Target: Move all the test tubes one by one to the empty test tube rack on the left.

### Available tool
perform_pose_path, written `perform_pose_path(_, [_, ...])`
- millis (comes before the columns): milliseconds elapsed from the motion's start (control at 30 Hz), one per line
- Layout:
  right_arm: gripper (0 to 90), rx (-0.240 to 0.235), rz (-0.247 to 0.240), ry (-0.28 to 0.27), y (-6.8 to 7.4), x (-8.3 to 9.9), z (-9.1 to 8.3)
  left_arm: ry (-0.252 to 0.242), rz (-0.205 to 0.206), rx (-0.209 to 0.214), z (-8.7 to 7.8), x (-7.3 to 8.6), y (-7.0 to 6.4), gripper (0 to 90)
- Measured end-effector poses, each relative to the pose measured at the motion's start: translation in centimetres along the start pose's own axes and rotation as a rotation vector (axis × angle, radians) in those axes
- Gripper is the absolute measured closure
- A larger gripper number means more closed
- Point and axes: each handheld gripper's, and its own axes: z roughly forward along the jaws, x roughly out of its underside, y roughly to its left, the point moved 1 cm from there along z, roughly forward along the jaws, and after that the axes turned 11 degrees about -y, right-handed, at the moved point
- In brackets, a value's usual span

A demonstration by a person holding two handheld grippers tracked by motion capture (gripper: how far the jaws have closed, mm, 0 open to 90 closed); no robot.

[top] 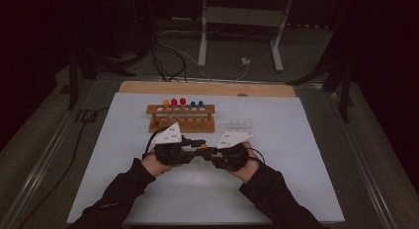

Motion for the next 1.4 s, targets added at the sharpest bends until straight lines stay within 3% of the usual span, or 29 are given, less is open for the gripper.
perform_pose_path(533, [72.7, 0.011, 0.011, -0.018, -0.1, -0.1, -0.2, -0.009, 0.015, -0.017, -0.1, -0.3, 0.0, 71.7])
perform_pose_path(900, [49.0, 0.024, 0.033, -0.034, -0.4, -0.1, -0.7, -0.006, 0.010, -0.045, -1.2, -0.8, 0.7, 71.8])
perform_pose_path(1033, [39.1, 0.008, 0.047, -0.047, -0.5, -0.1, -0.9, -0.013, 0.008, -0.058, -1.9, -1.2, 1.0, 71.8])
perform_pose_path(1200, [19.0, 0.008, 0.054, -0.048, -0.5, 0.0, -0.9, -0.018, 0.007, -0.086, -2.8, -1.6, 1.7, 71.8])
perform_pose_path(1400, [8.7, 0.017, 0.063, -0.046, -0.5, 0.1, -0.8, -0.026, 0.010, -0.130, -3.8, -2.0, 2.6, 71.8])
